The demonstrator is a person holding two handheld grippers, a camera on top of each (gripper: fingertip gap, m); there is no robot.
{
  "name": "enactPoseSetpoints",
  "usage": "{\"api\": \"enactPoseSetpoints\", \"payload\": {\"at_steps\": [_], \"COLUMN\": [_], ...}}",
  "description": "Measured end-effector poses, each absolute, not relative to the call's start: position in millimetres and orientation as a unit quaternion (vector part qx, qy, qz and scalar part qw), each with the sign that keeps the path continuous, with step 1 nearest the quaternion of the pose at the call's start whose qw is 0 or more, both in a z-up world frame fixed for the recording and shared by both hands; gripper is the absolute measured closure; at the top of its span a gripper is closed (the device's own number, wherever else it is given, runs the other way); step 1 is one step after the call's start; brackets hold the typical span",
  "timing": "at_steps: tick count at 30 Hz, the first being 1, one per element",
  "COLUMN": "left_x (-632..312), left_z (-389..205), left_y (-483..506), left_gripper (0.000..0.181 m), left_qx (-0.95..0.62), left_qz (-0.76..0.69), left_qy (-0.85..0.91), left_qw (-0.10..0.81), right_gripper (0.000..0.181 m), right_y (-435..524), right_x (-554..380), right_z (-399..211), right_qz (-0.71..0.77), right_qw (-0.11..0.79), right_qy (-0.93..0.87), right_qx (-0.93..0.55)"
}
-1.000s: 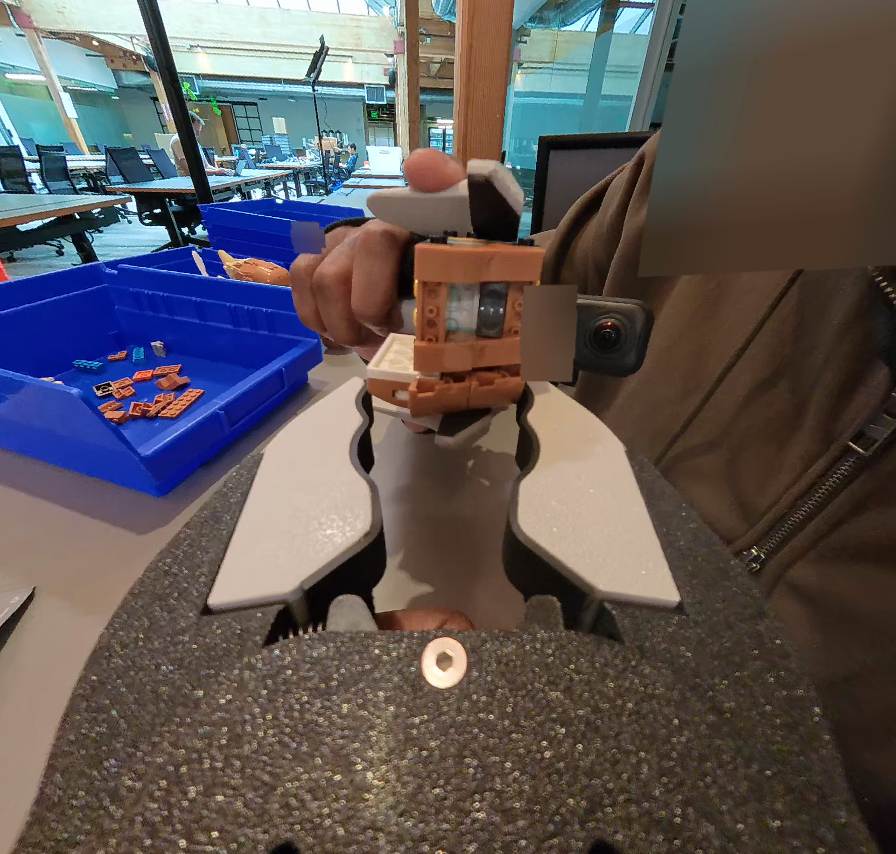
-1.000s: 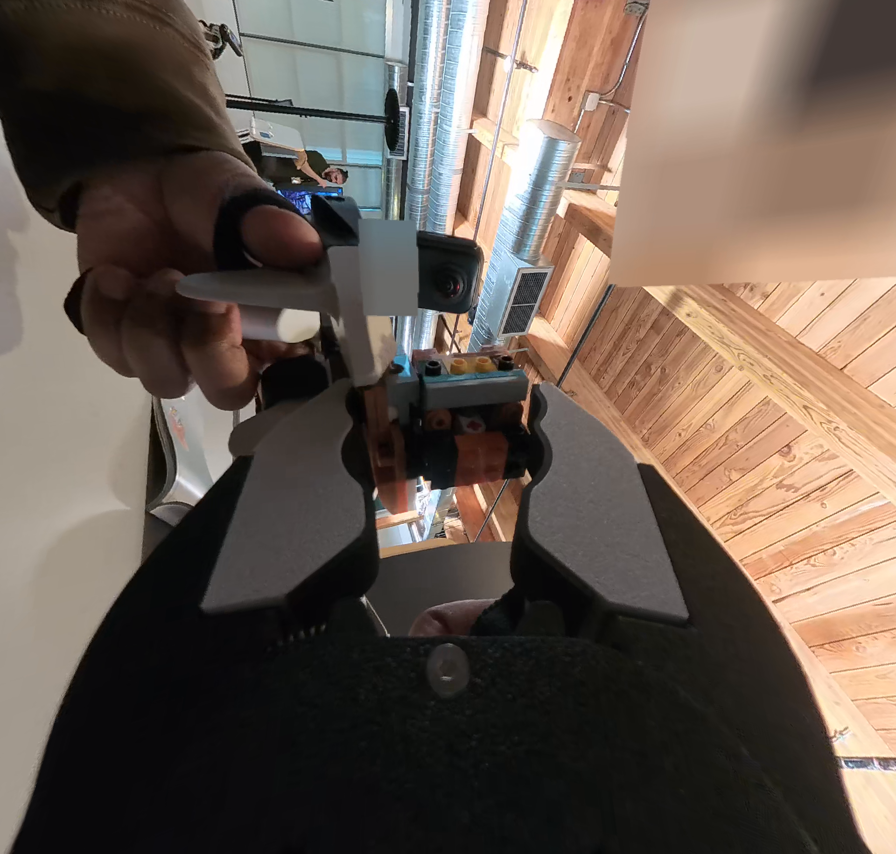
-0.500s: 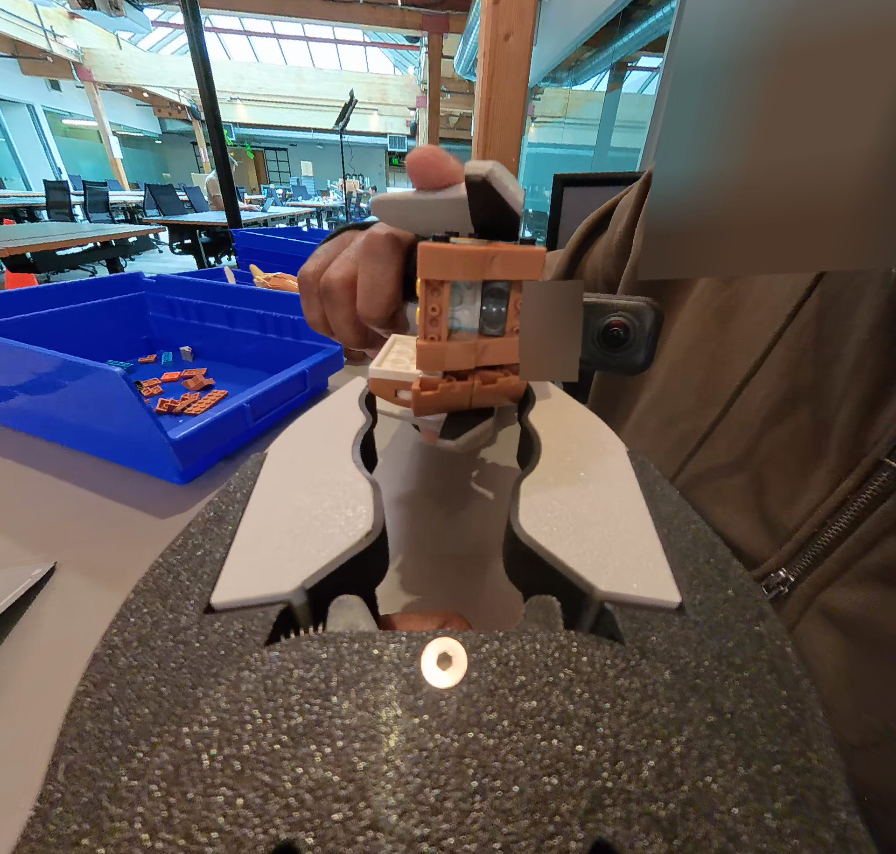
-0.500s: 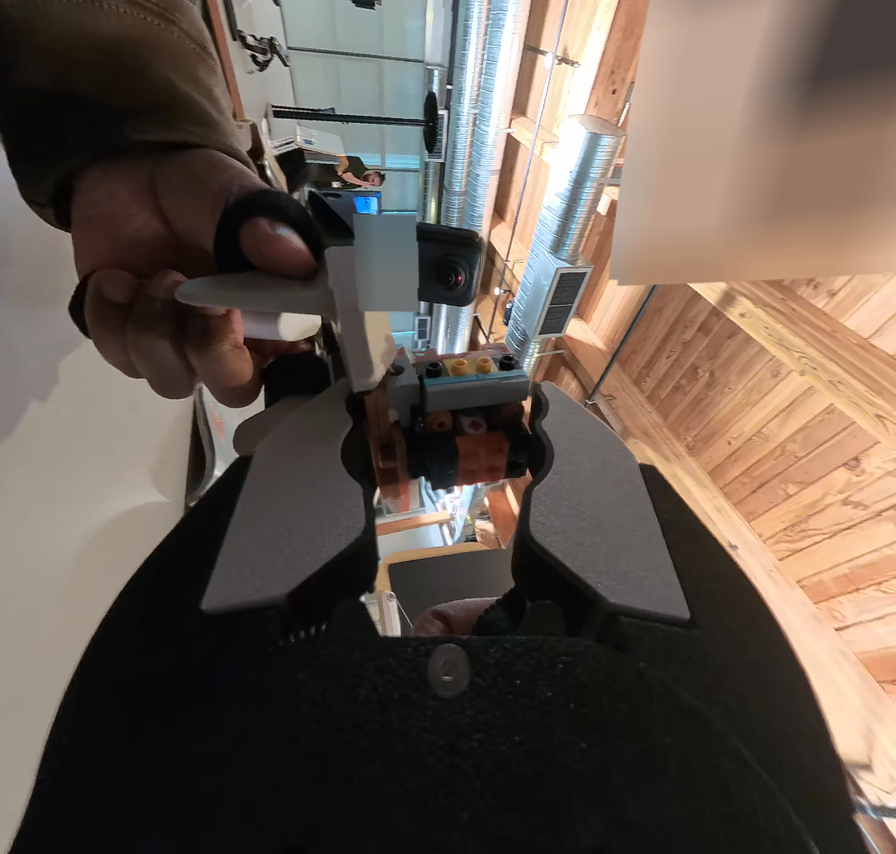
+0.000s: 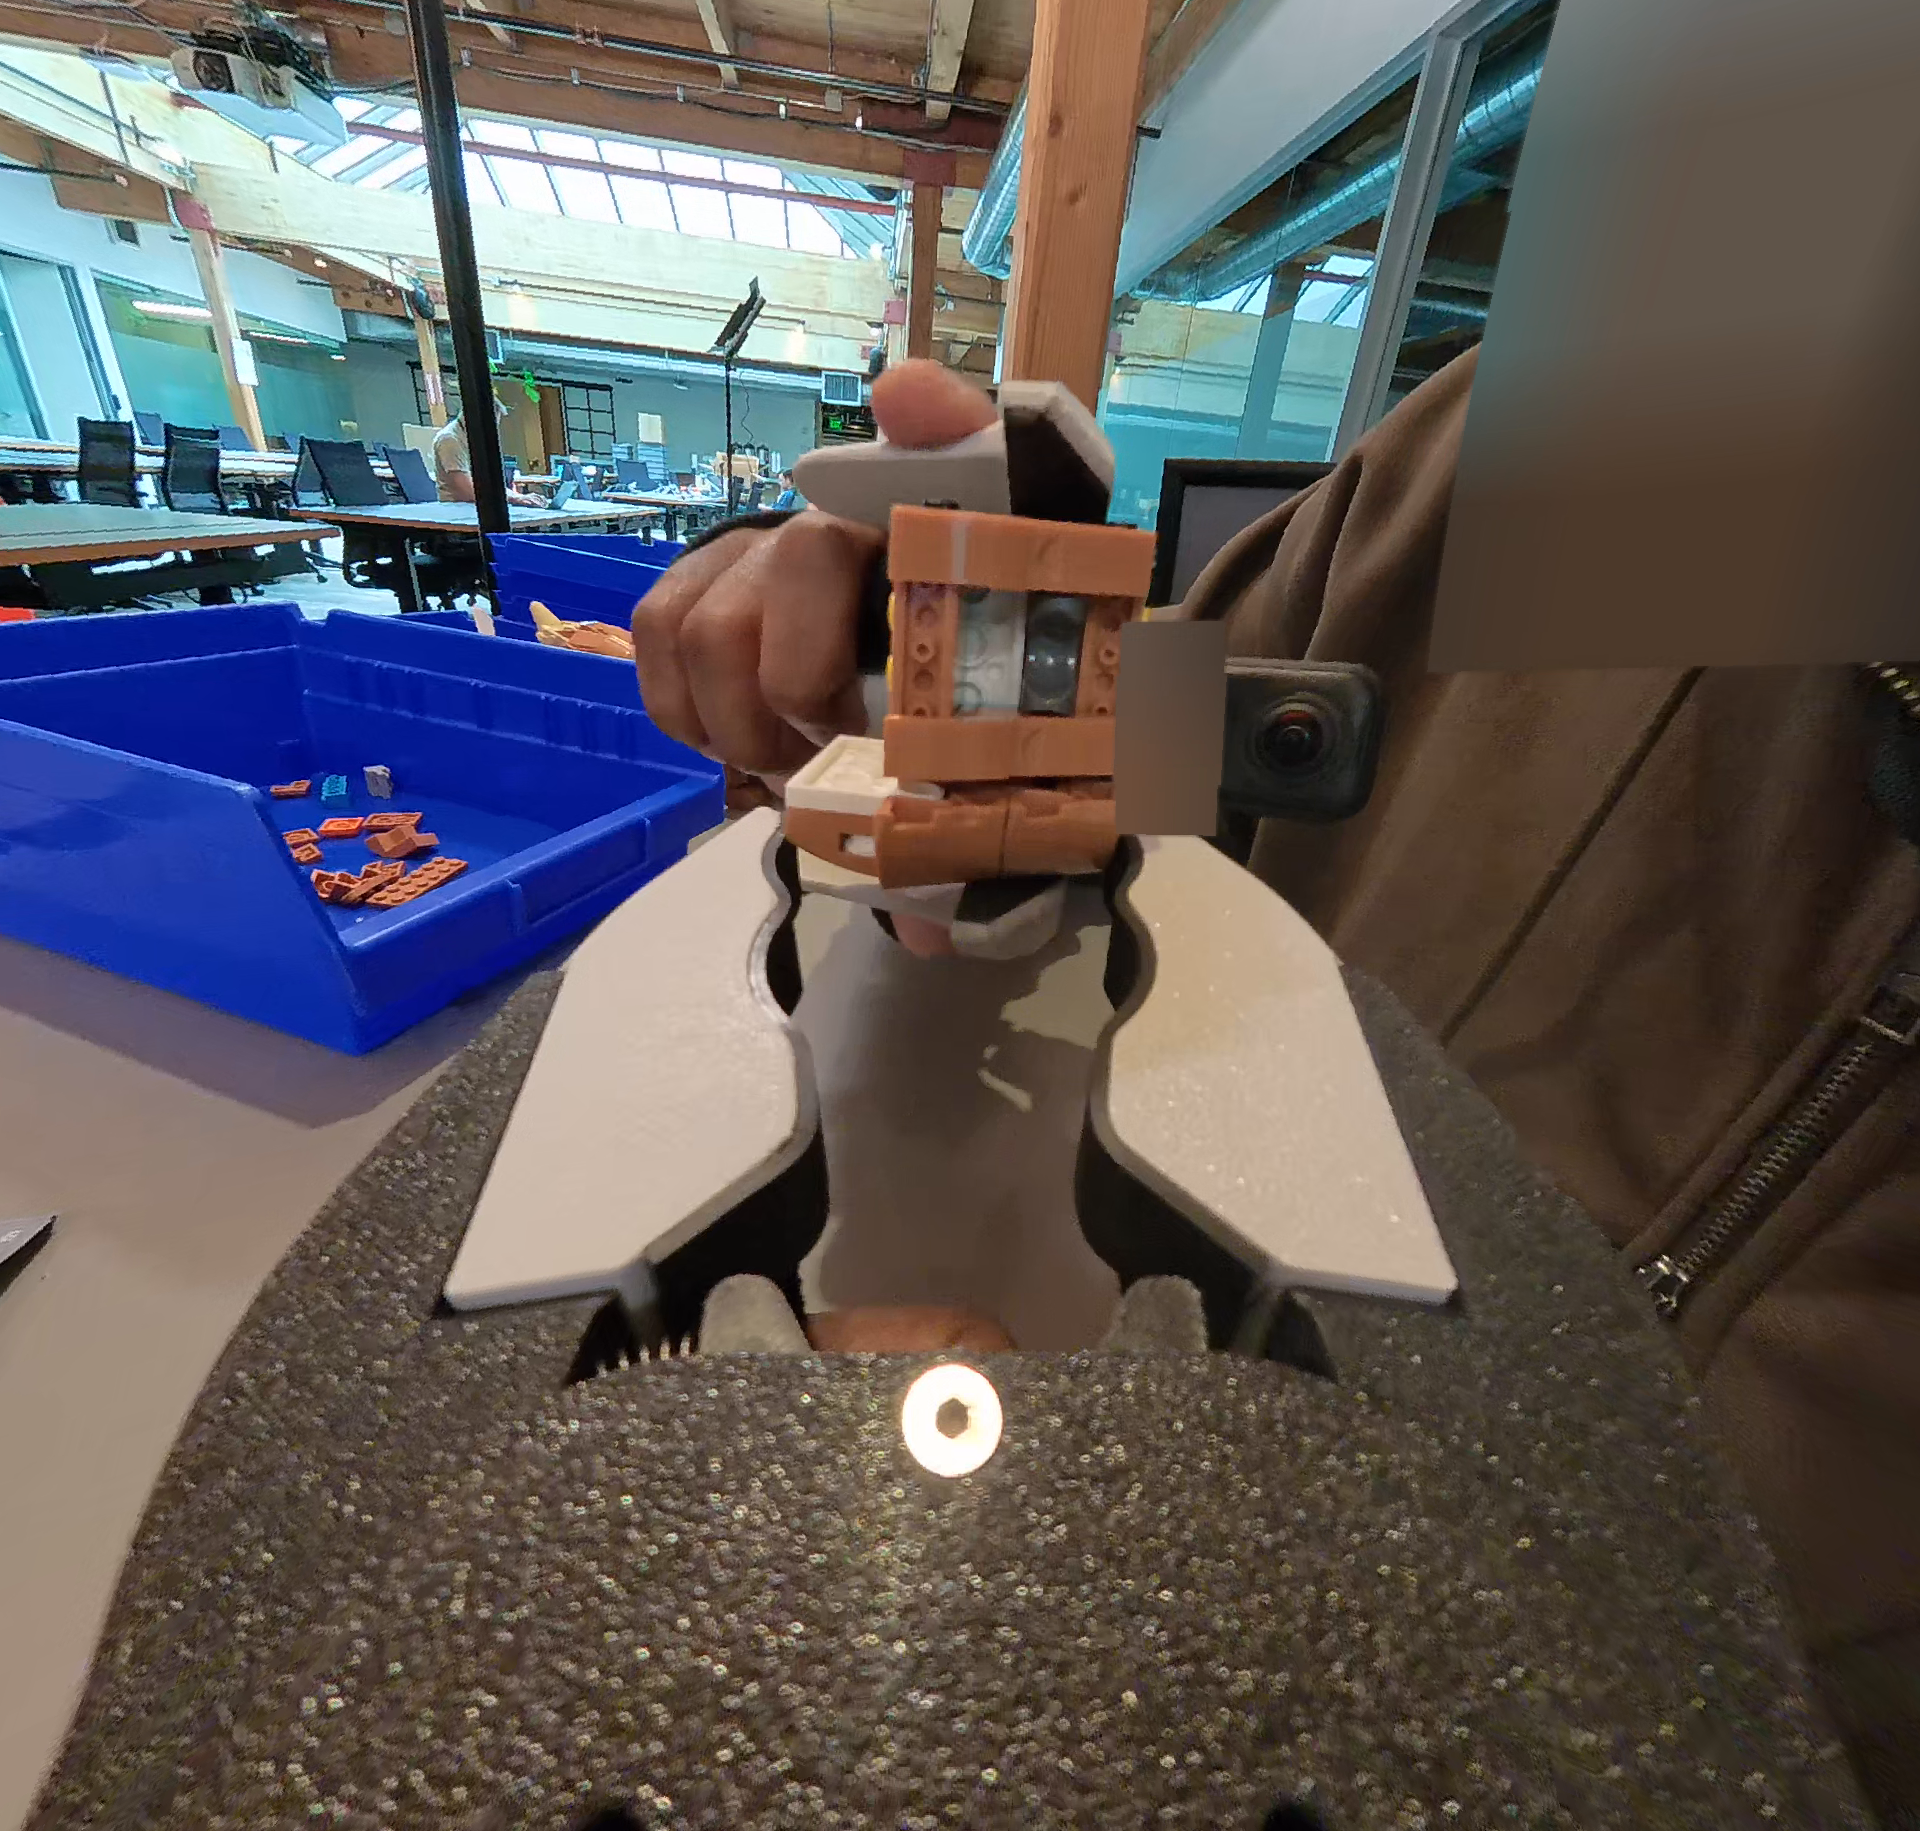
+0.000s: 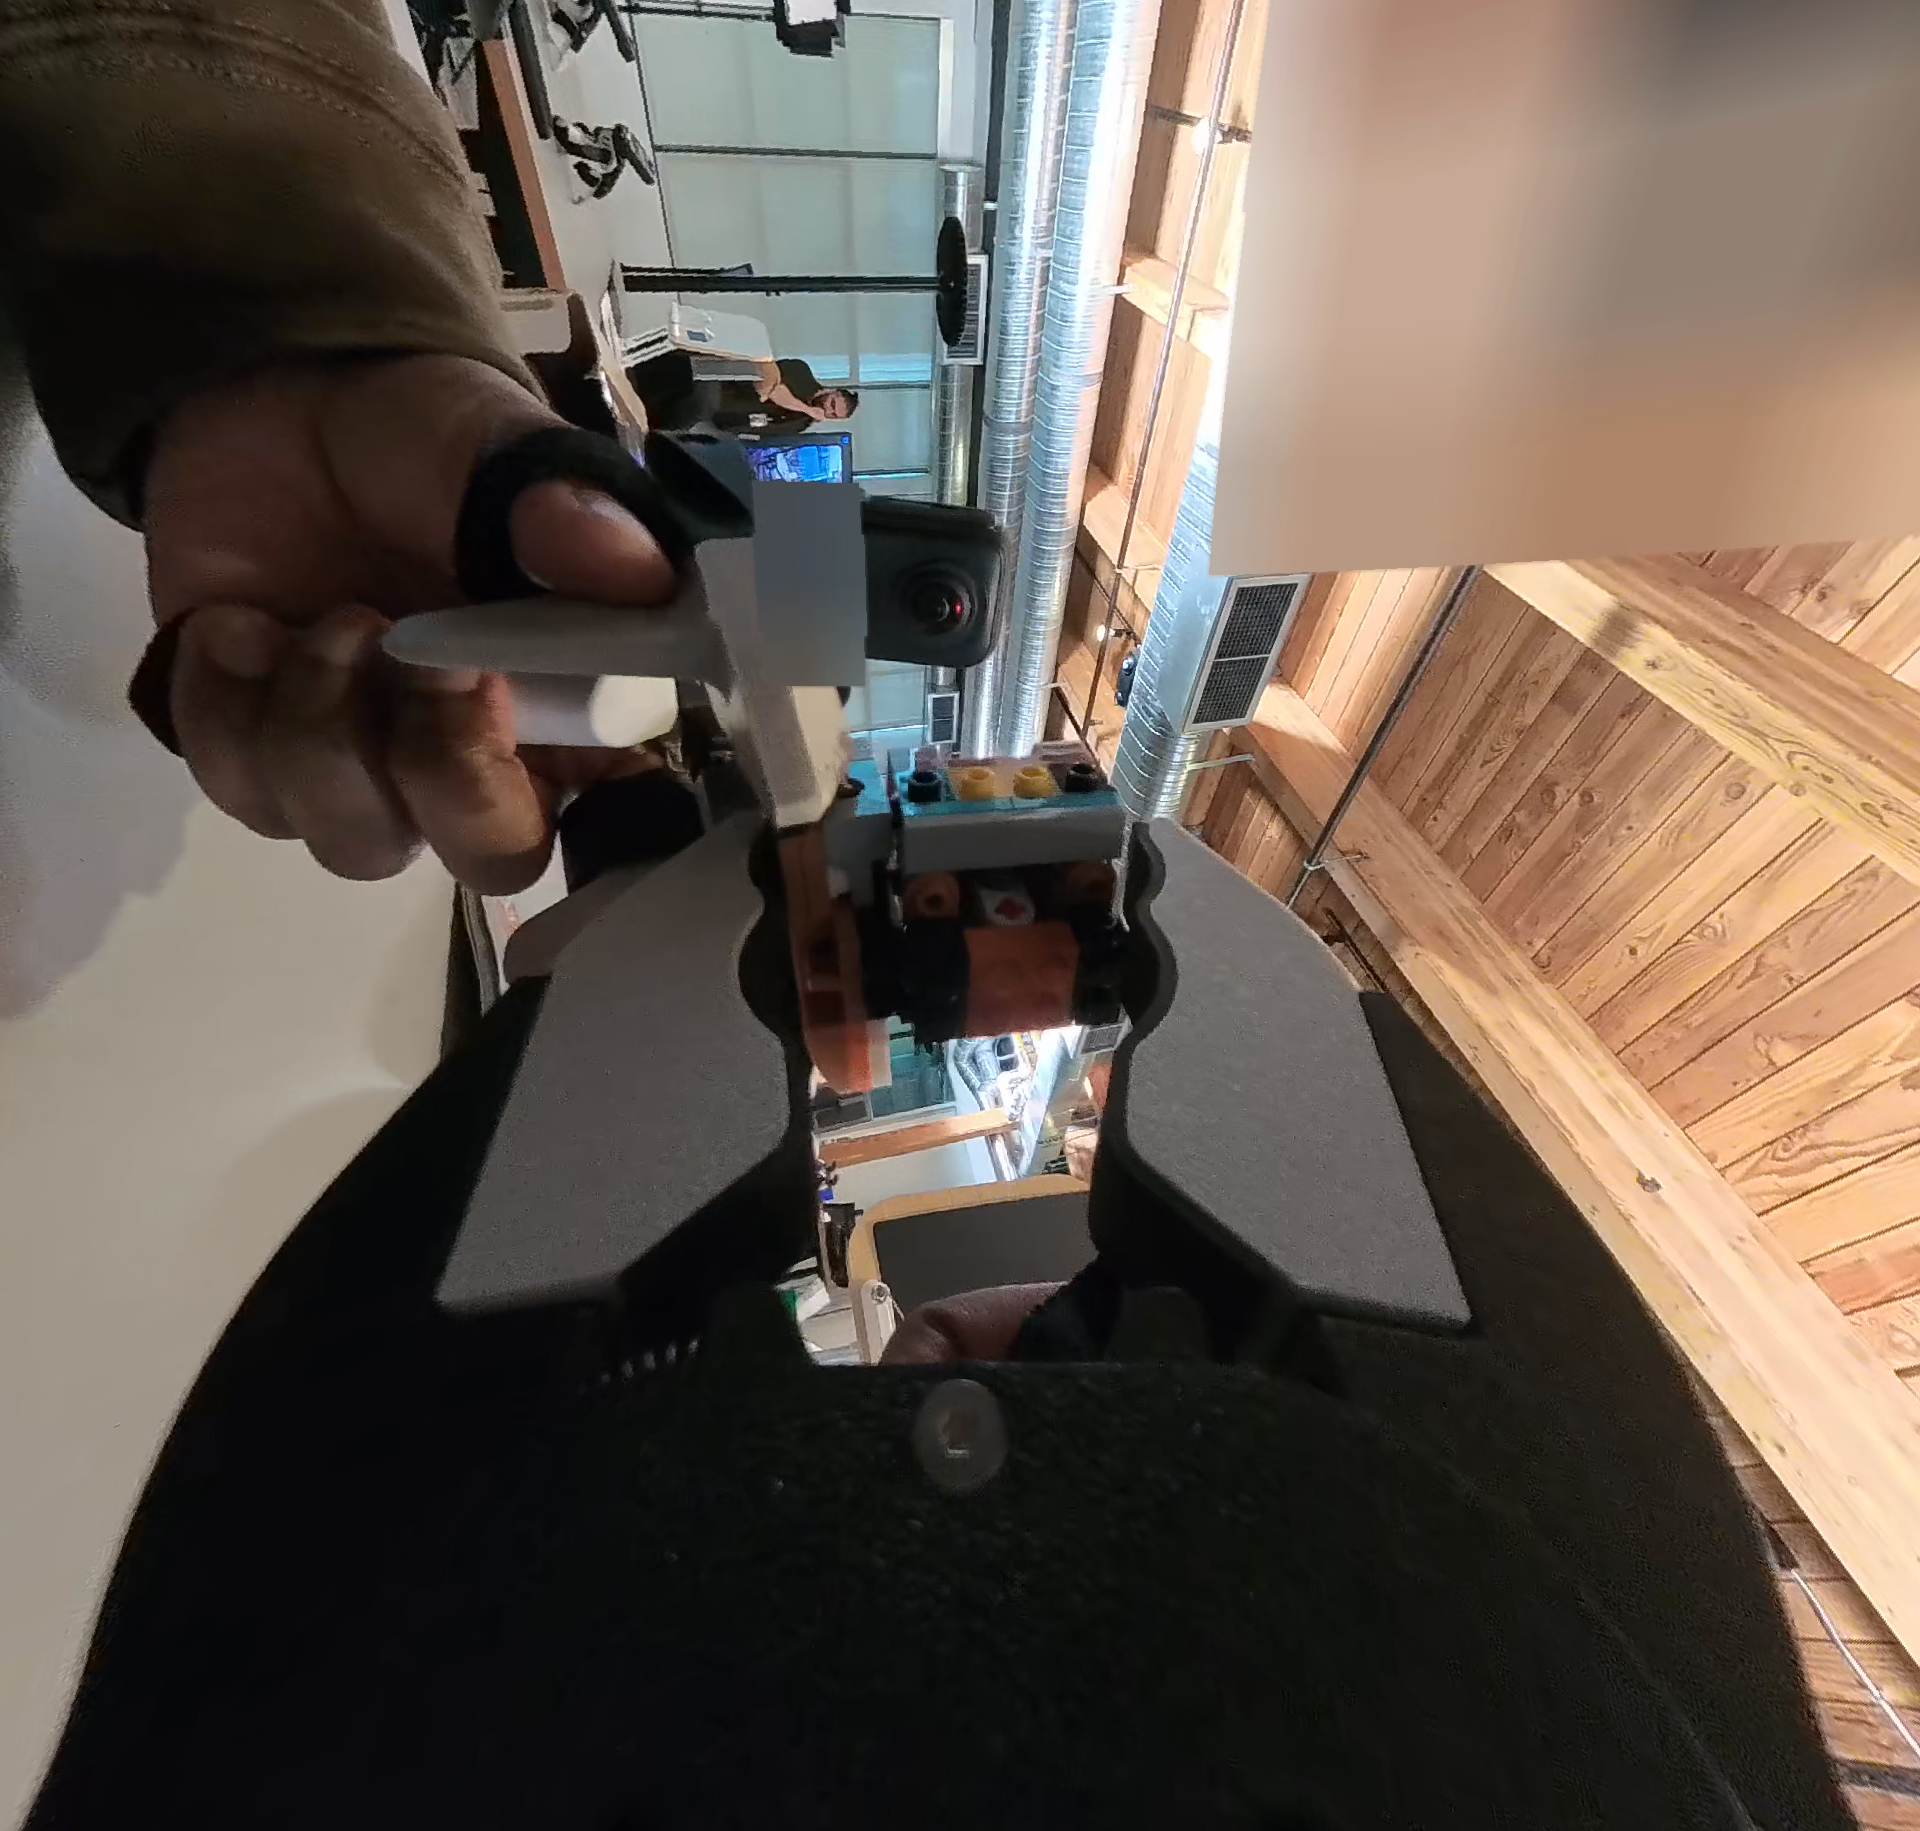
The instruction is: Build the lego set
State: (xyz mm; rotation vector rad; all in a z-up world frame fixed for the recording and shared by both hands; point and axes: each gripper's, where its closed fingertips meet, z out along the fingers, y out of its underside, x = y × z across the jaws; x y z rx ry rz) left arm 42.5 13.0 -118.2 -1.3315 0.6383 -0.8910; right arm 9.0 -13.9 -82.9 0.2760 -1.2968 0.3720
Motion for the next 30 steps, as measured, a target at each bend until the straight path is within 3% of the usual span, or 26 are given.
{"api": "enactPoseSetpoints", "payload": {"at_steps": [30], "left_x": [31], "left_z": [-110], "left_y": [14], "left_gripper": [0.125], "left_qx": [-0.536], "left_qz": [-0.431], "left_qy": [0.239], "left_qw": [0.685], "right_gripper": [0.116], "right_y": [-12], "right_x": [8], "right_z": [-81], "right_qz": [0.166], "right_qw": [0.773], "right_qy": [-0.597], "right_qx": [0.135]}}
